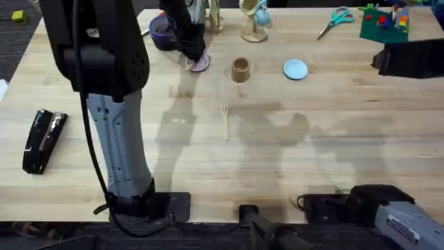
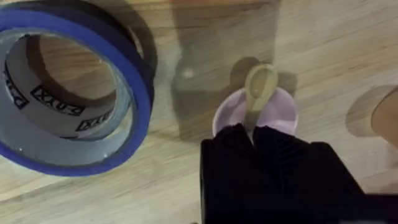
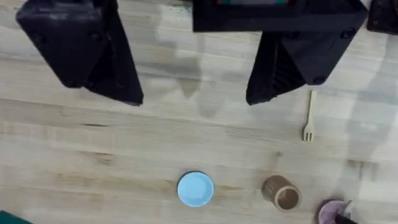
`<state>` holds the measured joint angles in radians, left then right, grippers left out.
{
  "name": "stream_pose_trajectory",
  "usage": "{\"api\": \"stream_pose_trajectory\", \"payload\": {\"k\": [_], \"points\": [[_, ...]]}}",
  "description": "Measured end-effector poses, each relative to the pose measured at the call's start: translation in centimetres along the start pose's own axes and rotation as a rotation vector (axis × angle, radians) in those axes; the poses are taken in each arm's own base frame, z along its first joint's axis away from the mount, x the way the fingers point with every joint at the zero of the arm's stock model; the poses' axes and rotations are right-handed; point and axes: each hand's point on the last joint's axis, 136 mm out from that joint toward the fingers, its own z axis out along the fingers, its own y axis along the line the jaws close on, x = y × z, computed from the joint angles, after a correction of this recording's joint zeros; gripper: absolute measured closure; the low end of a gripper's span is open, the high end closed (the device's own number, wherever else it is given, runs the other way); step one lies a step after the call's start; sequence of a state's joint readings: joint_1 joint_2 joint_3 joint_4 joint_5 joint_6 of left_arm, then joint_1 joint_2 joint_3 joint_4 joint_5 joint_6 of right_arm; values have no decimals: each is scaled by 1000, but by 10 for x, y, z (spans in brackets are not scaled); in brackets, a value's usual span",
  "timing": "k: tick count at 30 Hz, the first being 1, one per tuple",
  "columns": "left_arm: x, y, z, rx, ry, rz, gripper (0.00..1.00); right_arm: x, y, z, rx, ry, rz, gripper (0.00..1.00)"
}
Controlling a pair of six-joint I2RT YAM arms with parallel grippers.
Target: Pick up a utensil and set it on the pink plate, then put the other utensil in the container.
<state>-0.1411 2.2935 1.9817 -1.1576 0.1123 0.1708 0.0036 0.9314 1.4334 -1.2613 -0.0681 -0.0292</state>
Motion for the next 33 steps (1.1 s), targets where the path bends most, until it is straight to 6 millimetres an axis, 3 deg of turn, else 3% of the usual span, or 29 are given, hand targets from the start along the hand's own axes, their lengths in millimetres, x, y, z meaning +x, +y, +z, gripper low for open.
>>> {"api": "stream_pose_trajectory", "payload": {"k": [10,33], "points": [[-1,-3,-1,1,-4,0,958,0,0,0,0,0,0,6],[1,-4,-1,2,4,-7,741,0,0,0,0,0,0,4]]}}
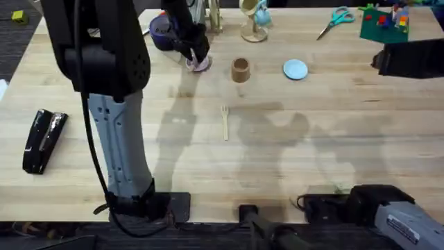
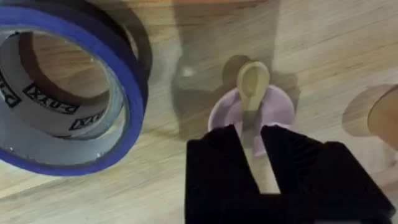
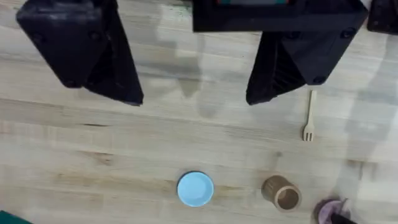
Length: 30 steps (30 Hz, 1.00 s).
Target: Pick up a utensil and set it on the pink plate, then put the other utensil in the container.
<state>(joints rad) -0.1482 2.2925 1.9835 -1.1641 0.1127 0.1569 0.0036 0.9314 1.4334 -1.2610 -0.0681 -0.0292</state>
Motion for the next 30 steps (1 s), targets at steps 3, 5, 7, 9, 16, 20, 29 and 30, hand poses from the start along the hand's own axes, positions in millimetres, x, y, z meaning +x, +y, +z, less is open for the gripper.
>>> {"api": "stream_pose_trajectory", "payload": {"k": [3,5,7,9,16,20,29,30], "points": [[1,0,0,1,6,-1,717,0,0,0,0,0,0,5],[3,-1,0,2,12,-1,708,0,0,0,0,0,0,5],[4,-1,-2,2,15,-1,702,0,0,0,0,0,0,5],[4,-1,-6,2,11,-1,679,0,0,0,0,0,0,5],[9,-8,-54,-7,-42,5,566,0,0,0,0,0,0,5],[16,-12,-86,-12,-77,9,484,0,0,0,0,0,0,5],[42,-26,-128,13,-74,22,162,0,0,0,0,0,0,5],[45,-28,-133,14,-77,24,155,0,0,0,0,0,0,5]]}}
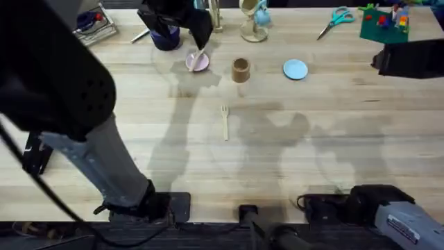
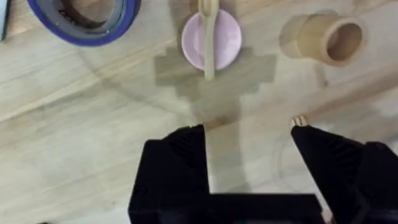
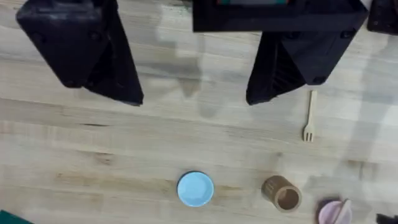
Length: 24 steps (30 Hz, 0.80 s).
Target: Pick up a utensil and set it on the pink plate, then put the other utensil in the container.
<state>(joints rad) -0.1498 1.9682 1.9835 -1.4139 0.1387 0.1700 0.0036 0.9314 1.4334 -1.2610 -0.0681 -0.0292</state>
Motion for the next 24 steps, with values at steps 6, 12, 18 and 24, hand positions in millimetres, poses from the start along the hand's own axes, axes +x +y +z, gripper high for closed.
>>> {"api": "stream_pose_trajectory", "payload": {"k": [6,12,18,24], "points": [[12,-18,-42,-5,-63,41,133,0,0,0,0,0,0,5],[42,-43,-83,1,-129,89,123,0,0,0,0,0,0,5],[84,-52,-105,-1,-205,104,119,0,0,0,0,0,0,5],[130,-61,-127,-17,-359,128,51,0,0,0,0,0,0,6]]}}
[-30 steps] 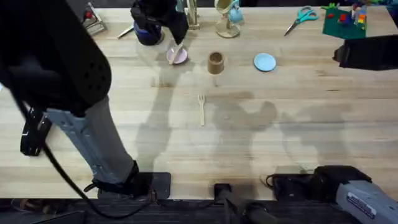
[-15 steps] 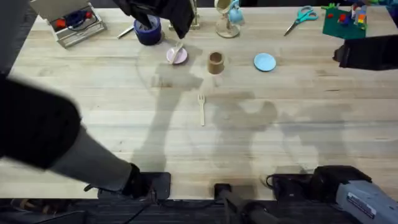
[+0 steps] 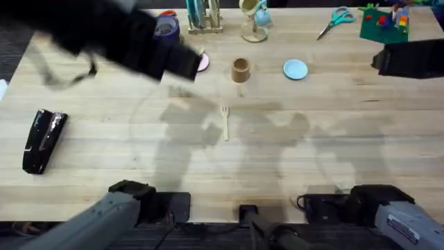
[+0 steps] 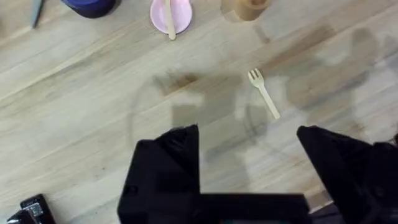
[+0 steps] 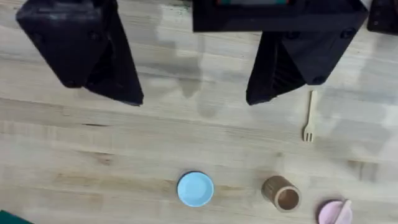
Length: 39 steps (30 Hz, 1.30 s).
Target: Pick up a utensil and set it on the pink plate, then put the other utensil in the container.
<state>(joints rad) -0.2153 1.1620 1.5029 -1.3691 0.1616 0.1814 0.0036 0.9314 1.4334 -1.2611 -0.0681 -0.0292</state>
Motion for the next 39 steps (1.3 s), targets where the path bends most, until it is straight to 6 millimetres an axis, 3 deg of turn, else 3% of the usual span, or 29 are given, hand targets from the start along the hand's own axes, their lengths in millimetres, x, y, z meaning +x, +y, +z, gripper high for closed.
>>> {"api": "stream_pose_trajectory", "payload": {"k": [5,10,18,25,39], "points": [[38,-15,-23,7,-86,13,16,0,0,0,0,0,0,6],[59,-22,-30,6,-165,13,15,0,0,0,0,0,0,5],[60,-23,-32,-11,-284,30,13,1,1,0,-4,6,10,5],[60,-20,-21,-12,-258,22,12,24,6,4,-20,122,91,6],[57,-14,-19,-46,-255,26,10,33,63,15,-168,223,52,5]]}}
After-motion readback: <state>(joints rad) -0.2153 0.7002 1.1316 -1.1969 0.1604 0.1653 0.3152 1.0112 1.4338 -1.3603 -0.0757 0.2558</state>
